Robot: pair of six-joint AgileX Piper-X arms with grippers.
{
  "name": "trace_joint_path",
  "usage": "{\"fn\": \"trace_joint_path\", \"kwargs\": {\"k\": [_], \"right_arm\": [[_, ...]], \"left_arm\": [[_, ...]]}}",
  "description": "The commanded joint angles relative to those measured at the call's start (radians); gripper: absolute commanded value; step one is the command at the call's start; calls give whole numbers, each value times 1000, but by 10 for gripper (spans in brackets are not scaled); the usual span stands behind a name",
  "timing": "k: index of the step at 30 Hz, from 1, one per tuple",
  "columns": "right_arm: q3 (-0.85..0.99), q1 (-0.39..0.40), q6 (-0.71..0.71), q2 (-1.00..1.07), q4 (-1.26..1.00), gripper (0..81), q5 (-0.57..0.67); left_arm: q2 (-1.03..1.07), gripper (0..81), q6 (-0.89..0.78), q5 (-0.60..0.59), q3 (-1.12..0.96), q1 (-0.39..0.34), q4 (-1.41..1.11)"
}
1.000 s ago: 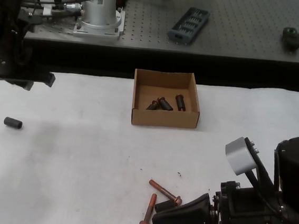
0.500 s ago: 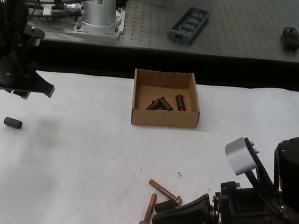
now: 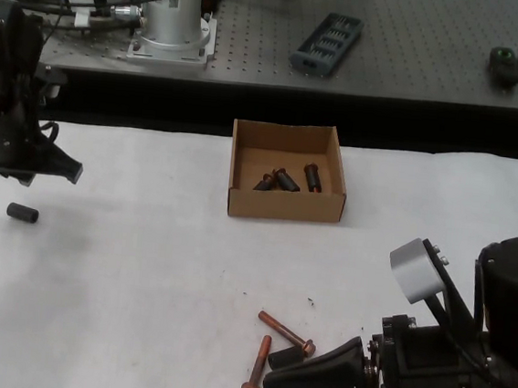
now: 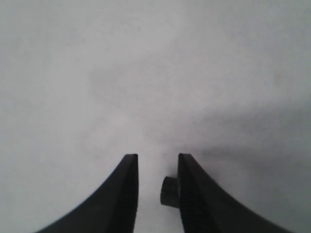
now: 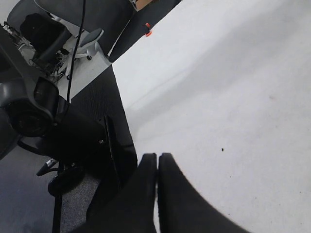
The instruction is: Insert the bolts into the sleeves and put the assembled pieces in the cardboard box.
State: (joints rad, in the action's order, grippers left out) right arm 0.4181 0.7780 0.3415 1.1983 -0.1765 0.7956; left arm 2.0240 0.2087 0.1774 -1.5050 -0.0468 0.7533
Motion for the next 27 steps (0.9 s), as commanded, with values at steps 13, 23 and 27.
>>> {"fn": "trace_joint_path", "kwargs": {"k": [13, 23, 27], "right_arm": [[0, 4, 2, -15, -9, 22, 27], [0, 4, 2, -15, -9, 22, 30], [0, 4, 2, -15, -9, 22, 30]], "left_arm": [[72, 210, -33, 20, -6, 11, 88], [72, 210, -23, 57, -6, 14, 59], [72, 210, -23, 44, -6, 14, 40]]}}
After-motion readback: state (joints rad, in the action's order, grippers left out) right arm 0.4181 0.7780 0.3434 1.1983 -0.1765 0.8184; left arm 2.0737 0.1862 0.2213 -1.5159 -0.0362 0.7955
